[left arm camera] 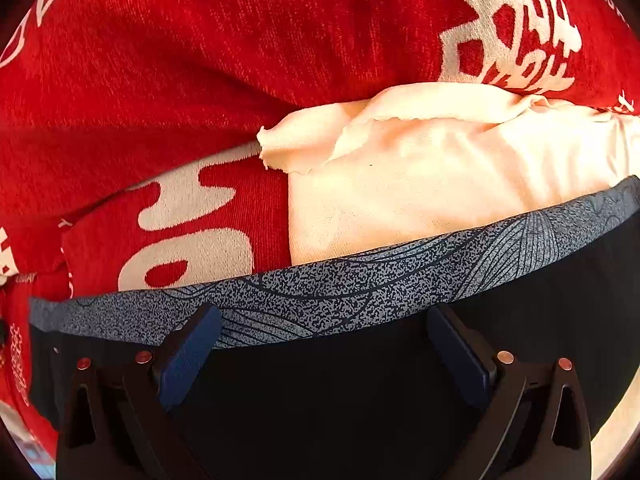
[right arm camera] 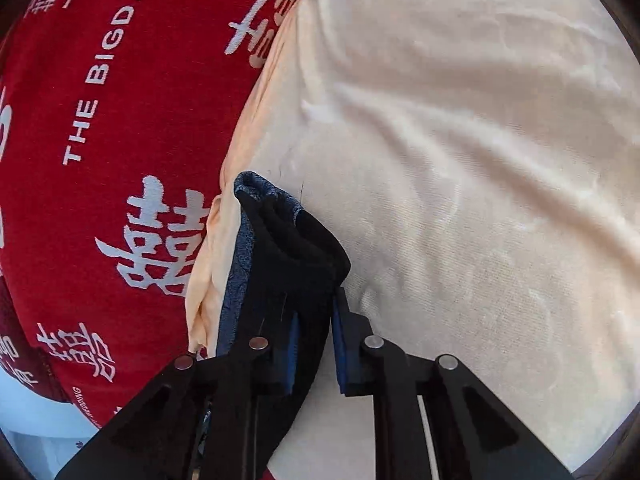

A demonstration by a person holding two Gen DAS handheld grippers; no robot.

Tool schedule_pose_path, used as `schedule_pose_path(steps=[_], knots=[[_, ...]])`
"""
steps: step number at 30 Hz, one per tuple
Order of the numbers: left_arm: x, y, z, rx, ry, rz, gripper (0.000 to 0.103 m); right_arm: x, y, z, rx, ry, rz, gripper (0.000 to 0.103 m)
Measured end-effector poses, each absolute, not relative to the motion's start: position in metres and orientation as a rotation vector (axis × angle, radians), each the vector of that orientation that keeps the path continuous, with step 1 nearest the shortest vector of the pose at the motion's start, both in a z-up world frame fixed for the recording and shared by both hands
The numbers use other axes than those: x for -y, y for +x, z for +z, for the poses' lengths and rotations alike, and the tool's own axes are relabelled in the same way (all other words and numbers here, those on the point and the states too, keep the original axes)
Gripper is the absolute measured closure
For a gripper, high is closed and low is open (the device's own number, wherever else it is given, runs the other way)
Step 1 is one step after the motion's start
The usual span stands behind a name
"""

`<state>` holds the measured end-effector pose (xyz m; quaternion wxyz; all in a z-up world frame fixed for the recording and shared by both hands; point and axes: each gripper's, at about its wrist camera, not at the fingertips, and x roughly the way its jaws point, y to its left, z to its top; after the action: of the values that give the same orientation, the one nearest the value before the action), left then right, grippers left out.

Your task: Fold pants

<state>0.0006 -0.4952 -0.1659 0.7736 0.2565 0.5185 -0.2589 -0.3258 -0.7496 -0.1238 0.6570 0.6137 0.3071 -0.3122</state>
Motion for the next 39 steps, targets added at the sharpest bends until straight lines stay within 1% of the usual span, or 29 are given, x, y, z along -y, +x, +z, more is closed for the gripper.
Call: schedule_pose_path(steps=[1,2,4,7,9,14,16,20,25,28,30,34,36,37,38,39], knots=[[0.495,0.001,-0.165,-1.129,0.552,-0.564,0.000,0.751,-0.327,-0.134,-0.723,1.403,-0.722,0.085],[0.495,0.001,-0.164,-1.136,0.547,-0.566,0.000,0.754,-0.328,-0.147,-0.740,1.423,-0.721,0.086],[0.495,0.001,-0.160,-1.160,0.544,-0.570,0.000,0.755,-0.329,-0.151,-0.710,1.436,-0.711,0.083],[0.485,-0.007,-0.150,-1.193,0.576,-0.580,0.000,0.748,-0.321,-0.134,-0.780,1.360,-0.791,0.071],[0.472,-0.015,-0.143,-1.197,0.600,-0.587,0.000,0.740,-0.319,-0.119,-0.826,1.307,-0.829,0.067],[0.421,-0.028,-0.132,-1.255,0.590,-0.560,0.000,0.701,-0.314,-0.099,-0.947,1.190,-0.810,0.066],[0.395,-0.027,-0.125,-1.262,0.583,-0.530,0.000,0.679,-0.307,-0.098,-1.005,1.160,-0.782,0.063],[0.344,-0.012,-0.110,-1.269,0.543,-0.443,0.000,0.634,-0.282,-0.098,-1.098,1.080,-0.700,0.063],[0.263,0.025,-0.110,-1.263,0.510,-0.295,0.000,0.568,-0.220,-0.096,-1.187,0.966,-0.467,0.063],[0.217,0.065,-0.109,-1.219,0.501,-0.213,0.000,0.520,-0.174,-0.099,-1.242,0.887,-0.308,0.063],[0.200,0.086,-0.112,-1.183,0.526,-0.171,0.000,0.488,-0.143,-0.103,-1.270,0.841,-0.218,0.063],[0.157,0.136,-0.141,-1.149,0.596,-0.056,0.000,0.424,-0.074,-0.118,-1.314,0.746,-0.069,0.063],[0.127,0.147,-0.164,-1.210,0.599,-0.009,0.000,0.395,-0.041,-0.128,-1.336,0.689,-0.017,0.063],[0.111,0.146,-0.172,-1.239,0.551,-0.021,0.000,0.384,-0.029,-0.133,-1.343,0.659,0.008,0.063],[0.097,0.143,-0.172,-1.231,0.464,-0.046,0.000,0.373,-0.017,-0.138,-1.357,0.621,0.029,0.063],[0.090,0.142,-0.173,-1.248,0.434,-0.049,0.000,0.360,-0.008,-0.148,-1.388,0.577,0.048,0.056]])
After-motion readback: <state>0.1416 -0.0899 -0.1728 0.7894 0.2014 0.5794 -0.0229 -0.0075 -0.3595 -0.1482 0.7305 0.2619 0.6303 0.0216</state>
